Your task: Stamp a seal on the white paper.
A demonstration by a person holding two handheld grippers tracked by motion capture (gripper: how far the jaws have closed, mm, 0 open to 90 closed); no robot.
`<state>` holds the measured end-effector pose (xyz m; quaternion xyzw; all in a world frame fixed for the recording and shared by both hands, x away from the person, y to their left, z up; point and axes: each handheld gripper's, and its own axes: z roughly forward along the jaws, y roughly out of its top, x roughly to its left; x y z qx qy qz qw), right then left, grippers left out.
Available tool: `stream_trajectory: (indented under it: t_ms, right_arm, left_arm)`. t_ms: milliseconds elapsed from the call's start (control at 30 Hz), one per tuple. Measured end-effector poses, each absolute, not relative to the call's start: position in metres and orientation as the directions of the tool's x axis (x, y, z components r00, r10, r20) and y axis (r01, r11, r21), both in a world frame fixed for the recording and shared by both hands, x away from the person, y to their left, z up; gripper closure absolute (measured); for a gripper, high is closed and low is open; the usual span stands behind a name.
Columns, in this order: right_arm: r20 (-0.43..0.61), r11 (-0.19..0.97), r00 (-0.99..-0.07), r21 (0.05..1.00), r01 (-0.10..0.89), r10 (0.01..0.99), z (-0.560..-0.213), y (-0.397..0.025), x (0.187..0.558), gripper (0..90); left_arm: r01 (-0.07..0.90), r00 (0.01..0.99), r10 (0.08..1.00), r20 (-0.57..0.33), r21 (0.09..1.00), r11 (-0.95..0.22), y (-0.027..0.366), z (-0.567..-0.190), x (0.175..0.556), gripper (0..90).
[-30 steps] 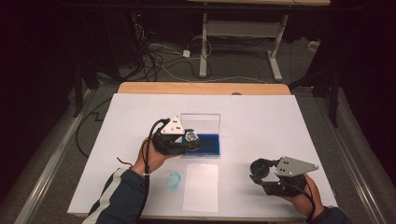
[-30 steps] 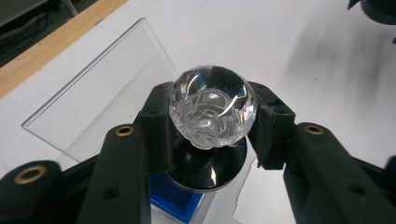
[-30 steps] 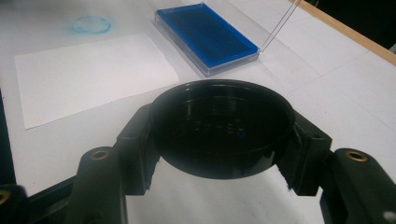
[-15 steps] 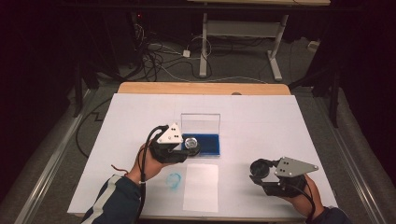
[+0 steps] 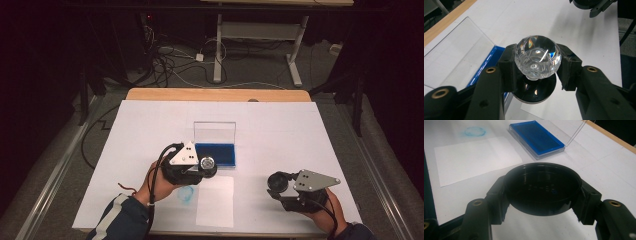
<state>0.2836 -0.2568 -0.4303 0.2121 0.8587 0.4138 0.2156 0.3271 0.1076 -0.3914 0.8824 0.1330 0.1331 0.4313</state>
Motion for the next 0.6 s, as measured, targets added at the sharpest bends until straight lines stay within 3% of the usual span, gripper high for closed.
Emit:
stream_trajectory:
  t_ms: [600]
  right_arm:
    - [-0.202,0.572,-0.819,0.801,0.178,0.537,-0.429,-0.255,0.281,39.0]
  left_arm:
    - [0.104,0.957,0.276,0.091,0.779,-0.618,0.096,-0.406,0.308,54.2]
